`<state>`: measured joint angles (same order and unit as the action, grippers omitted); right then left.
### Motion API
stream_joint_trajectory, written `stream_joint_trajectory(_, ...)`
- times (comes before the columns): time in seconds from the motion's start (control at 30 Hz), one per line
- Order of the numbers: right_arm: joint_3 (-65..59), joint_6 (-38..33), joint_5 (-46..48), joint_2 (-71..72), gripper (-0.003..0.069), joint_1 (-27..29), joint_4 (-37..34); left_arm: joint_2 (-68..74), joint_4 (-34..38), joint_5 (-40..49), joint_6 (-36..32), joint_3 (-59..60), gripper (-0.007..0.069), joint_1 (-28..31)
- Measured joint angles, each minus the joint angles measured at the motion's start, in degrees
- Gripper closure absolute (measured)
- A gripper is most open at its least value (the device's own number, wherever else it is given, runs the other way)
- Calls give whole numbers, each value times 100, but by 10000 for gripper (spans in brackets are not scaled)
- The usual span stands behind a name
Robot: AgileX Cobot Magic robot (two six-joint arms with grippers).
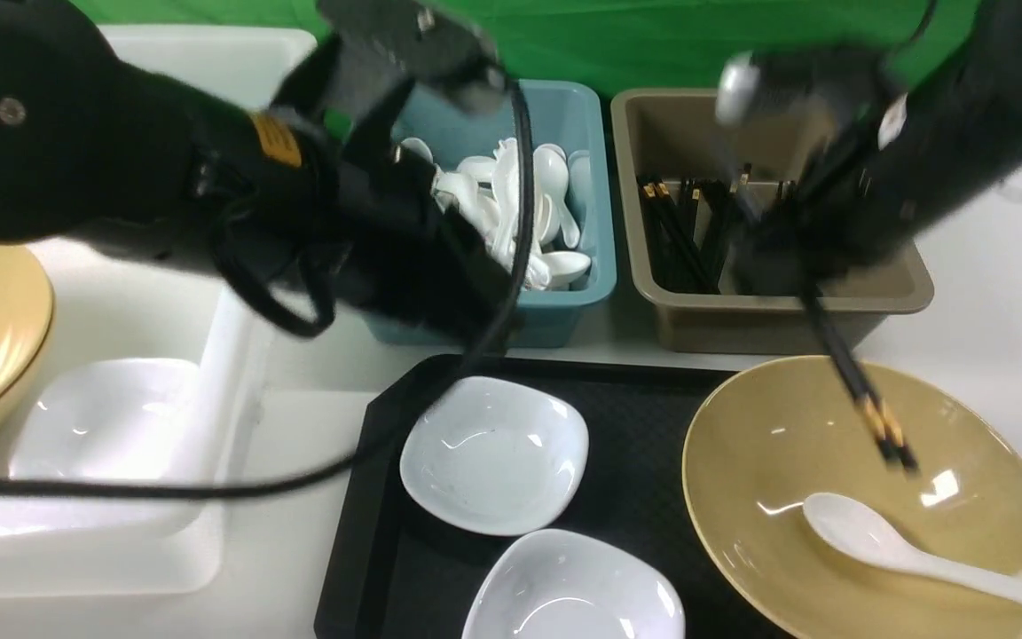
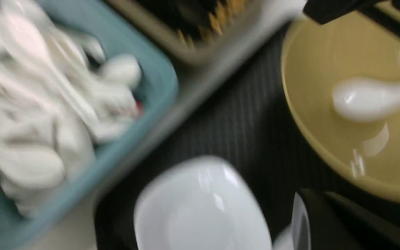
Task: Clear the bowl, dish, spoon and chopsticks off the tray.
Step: Use the right arm to put the chopsticks into the small storage box on the right
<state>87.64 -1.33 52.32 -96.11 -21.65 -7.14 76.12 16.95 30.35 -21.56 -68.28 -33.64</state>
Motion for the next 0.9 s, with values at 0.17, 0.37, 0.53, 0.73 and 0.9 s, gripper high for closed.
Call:
stream_joint_trajectory(0.17, 1231, -10, -960, -619, 583, 446, 13, 88, 553, -1953, 26, 0, 643, 0)
stream_joint_trajectory(0.37, 2106, -5, -2190, -1747, 583, 578, 30, 354, 663, -2348, 29, 0, 643, 0)
stream_joint_trajectory(0.53, 2181, -10, -2996, -2519, 583, 578, 30, 562, 658, -1767, 29, 0, 643, 0)
stream_joint_trajectory(0.73, 2181, -10, -3037, -3029, 533, 597, 55, 637, 521, -1086, 29, 0, 643, 0)
stream_joint_trajectory(0.9, 2277, -10, -1863, -2911, 273, 616, 462, 637, 459, -787, 42, 0, 643, 0)
